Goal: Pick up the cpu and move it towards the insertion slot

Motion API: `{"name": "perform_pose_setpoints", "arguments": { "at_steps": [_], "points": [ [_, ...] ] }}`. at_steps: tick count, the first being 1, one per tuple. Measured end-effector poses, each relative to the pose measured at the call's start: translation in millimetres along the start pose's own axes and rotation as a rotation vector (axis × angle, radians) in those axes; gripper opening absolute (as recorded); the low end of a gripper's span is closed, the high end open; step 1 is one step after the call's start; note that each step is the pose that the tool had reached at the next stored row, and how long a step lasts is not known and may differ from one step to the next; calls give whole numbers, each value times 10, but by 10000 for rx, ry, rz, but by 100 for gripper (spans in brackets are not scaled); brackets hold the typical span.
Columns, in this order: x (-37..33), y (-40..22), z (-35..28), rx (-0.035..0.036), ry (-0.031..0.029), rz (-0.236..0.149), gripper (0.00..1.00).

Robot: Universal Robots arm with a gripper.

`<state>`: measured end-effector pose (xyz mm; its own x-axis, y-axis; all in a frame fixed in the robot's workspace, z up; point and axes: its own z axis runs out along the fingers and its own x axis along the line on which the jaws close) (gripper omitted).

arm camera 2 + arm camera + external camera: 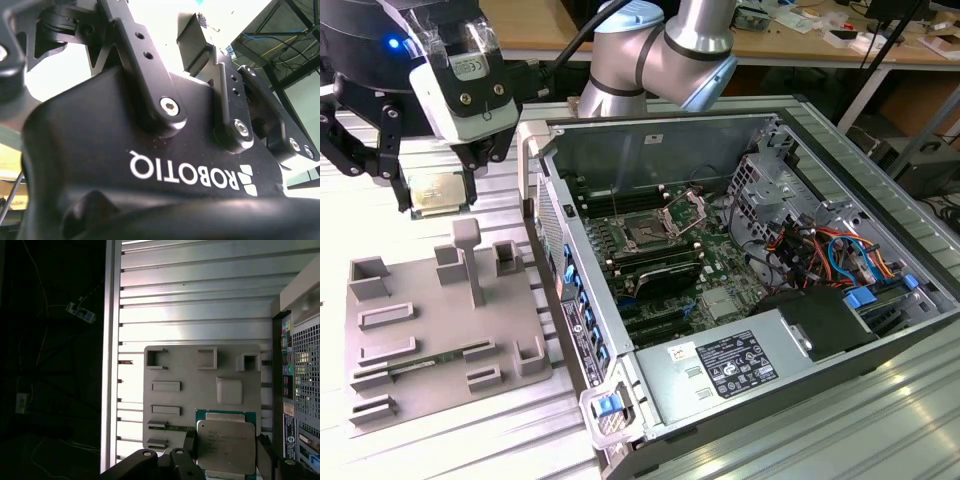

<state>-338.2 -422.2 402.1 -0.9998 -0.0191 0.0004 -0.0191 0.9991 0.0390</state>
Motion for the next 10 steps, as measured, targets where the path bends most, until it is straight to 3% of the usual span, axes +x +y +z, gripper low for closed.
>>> {"name": "perform_pose_setpoints", "arguments": {
  "at_steps": [10],
  "points": [
    [-57,-1,0,0,1,0,55]
  ]
}}
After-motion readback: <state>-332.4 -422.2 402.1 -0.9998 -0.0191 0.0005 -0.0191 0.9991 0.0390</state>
